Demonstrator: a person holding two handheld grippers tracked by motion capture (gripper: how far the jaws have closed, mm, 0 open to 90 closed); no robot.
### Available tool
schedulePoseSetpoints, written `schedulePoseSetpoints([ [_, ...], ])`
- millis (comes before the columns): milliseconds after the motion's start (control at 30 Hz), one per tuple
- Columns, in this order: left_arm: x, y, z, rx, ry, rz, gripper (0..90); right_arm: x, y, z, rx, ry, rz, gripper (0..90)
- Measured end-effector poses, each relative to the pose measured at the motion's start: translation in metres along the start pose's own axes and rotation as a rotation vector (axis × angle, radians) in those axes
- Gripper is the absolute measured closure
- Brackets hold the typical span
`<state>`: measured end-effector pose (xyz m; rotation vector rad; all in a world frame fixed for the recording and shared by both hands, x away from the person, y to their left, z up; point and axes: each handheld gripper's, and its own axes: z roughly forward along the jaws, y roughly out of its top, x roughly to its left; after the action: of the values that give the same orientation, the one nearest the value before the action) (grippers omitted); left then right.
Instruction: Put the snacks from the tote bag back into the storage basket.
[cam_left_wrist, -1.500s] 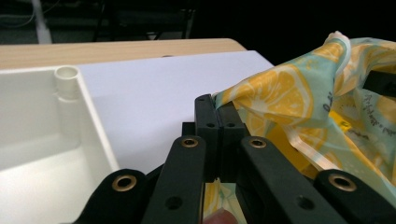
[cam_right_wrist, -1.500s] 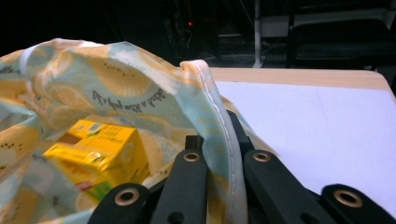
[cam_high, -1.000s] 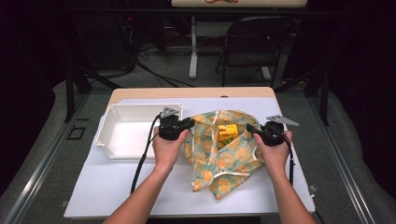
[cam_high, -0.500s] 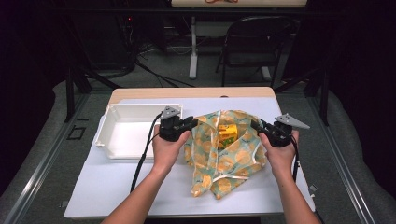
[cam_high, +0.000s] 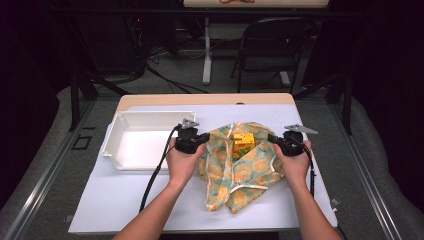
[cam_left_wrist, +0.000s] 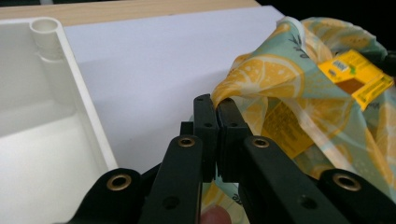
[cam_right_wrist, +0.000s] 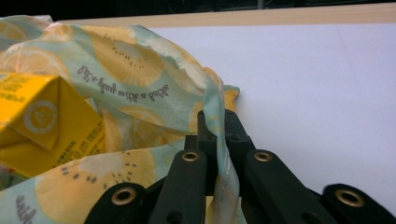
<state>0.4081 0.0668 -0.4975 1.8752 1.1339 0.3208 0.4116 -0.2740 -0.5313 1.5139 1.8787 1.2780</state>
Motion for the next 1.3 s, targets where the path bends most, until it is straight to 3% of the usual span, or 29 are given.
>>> schedulePoseSetpoints([
  [100, 0.000, -0.003, 0.001, 0.014, 0.004, 0.006, 88.0, -0.001, -0.002, 0.001, 0.021, 0.005, -0.010, 88.9],
  [300, -0.009, -0.015, 0.003, -0.008, 0.012, 0.002, 84.2, -0.001, -0.006, 0.002, 0.035, 0.004, -0.016, 87.9],
  [533, -0.016, -0.032, 0.007, -0.028, 0.022, 0.009, 84.5, 0.002, -0.009, 0.003, 0.034, 0.035, -0.026, 87.6],
  [667, -0.017, -0.043, 0.013, -0.001, 0.014, 0.003, 89.2, 0.002, -0.010, 0.004, 0.037, 0.035, -0.022, 87.4],
  [933, -0.025, -0.061, 0.025, 0.049, 0.025, 0.048, 89.7, 0.004, -0.010, 0.005, 0.032, 0.063, -0.021, 87.0],
  [1167, -0.025, -0.069, 0.030, 0.100, 0.034, 0.072, 89.8, -0.001, -0.016, 0.010, 0.073, 0.017, -0.003, 86.5],
  [1233, -0.024, -0.069, 0.029, 0.108, 0.045, 0.068, 87.6, -0.001, -0.018, 0.011, 0.082, 0.004, -0.005, 84.8],
  [1267, -0.024, -0.068, 0.028, 0.103, 0.050, 0.066, 79.9, 0.000, -0.018, 0.010, 0.066, 0.000, -0.005, 76.8],
  [1300, -0.024, -0.068, 0.025, 0.094, 0.053, 0.064, 77.8, 0.000, -0.018, 0.010, 0.066, 0.000, -0.005, 76.8],
])
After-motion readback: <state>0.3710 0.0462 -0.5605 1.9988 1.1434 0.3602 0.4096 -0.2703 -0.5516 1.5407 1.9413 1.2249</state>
